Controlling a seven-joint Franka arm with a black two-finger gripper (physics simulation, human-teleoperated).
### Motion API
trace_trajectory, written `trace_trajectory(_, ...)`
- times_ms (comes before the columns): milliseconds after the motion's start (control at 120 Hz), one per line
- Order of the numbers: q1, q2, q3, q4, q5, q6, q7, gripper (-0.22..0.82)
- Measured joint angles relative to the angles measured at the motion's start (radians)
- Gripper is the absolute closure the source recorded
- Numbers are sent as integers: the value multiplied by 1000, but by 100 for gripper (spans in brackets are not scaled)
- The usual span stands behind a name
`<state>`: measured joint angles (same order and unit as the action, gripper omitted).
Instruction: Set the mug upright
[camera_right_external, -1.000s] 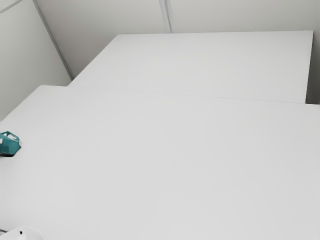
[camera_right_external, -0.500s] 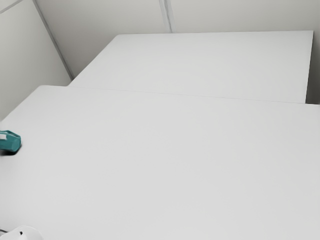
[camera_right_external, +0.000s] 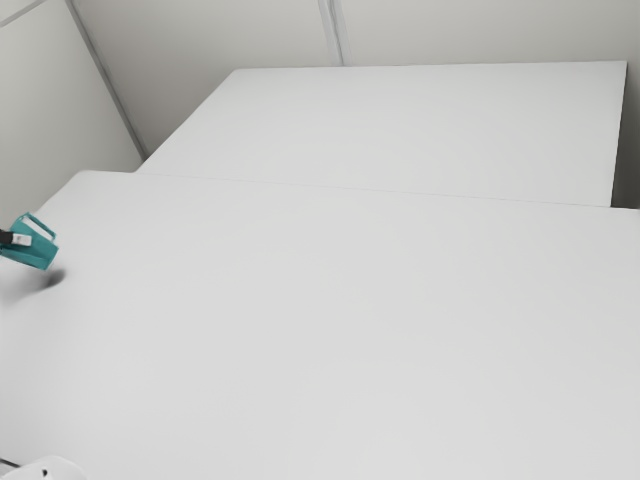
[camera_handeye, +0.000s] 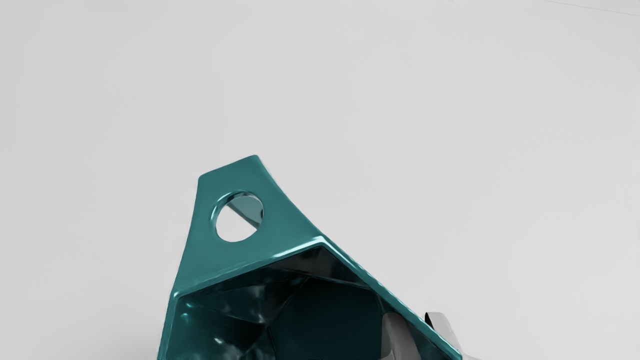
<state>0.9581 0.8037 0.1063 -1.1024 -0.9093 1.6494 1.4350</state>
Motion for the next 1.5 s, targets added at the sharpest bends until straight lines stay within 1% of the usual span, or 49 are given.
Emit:
trace_trajectory(67,-53,-63,3,-58,40,25,-12,78)
trace_trajectory(133,-126,-127,4,-98,112,56,-36,78)
trace_trajectory(250,-268,-315,3,-280,302,141,-120,79)
trace_trajectory(375,-392,-509,-1,-460,525,216,-266,79)
trace_trajectory(475,-477,-635,-3,-611,665,287,-399,79)
trace_trajectory(617,-586,-762,-4,-786,792,391,-594,79)
trace_trajectory(808,-712,-873,-8,-938,901,480,-872,79)
trace_trajectory(950,-752,-937,-20,-1035,980,541,-1088,79)
trace_trajectory(1058,-772,-980,-64,-1090,1033,573,-1253,79)
trace_trajectory(1200,-799,-992,-96,-1149,1082,626,-1457,79)
trace_trajectory(1375,-822,-1009,-145,-1203,1102,660,-1687,79)
trace_trajectory(1500,-824,-992,-167,-1224,1106,679,-1829,79)
